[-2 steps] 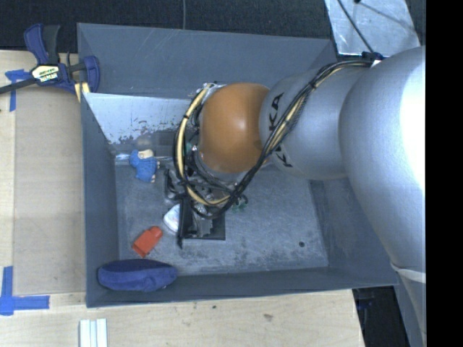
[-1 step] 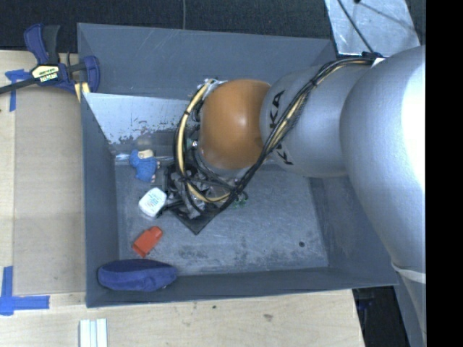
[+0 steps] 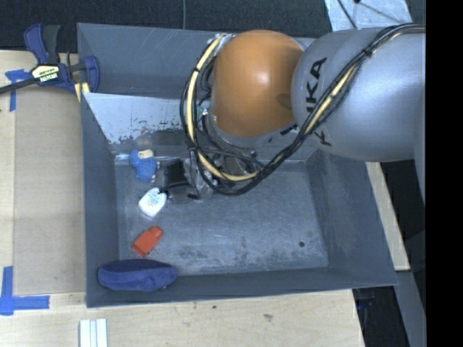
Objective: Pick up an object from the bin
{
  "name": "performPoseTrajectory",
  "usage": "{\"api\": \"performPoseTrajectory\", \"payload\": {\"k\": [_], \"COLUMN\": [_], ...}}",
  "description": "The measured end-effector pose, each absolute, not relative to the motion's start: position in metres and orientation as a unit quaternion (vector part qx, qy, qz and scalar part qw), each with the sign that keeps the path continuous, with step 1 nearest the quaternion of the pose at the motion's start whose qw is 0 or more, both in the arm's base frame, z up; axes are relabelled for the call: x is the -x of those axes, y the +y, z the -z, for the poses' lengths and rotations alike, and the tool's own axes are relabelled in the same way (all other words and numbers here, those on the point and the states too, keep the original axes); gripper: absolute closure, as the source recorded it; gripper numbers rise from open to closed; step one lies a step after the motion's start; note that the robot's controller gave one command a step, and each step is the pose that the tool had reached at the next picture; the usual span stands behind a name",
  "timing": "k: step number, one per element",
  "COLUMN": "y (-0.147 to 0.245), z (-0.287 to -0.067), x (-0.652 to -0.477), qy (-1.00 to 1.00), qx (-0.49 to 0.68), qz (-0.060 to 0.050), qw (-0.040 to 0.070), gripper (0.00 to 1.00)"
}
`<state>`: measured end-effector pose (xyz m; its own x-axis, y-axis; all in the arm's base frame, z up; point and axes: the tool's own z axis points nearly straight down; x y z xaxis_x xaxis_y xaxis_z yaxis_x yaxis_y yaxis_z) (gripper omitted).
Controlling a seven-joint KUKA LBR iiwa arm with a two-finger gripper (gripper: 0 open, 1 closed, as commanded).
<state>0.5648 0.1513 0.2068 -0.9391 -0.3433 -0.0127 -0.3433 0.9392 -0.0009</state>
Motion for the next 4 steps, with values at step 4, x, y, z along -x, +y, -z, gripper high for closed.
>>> {"api": "performPoseTrajectory", "payload": {"k": [4], "y": [0.133], "z": [-0.202], "x": [-0.553], "qy": [0.993], "qx": [-0.114], "qz": [-0.002], "qw": [0.004], "gripper": [1.0]}}
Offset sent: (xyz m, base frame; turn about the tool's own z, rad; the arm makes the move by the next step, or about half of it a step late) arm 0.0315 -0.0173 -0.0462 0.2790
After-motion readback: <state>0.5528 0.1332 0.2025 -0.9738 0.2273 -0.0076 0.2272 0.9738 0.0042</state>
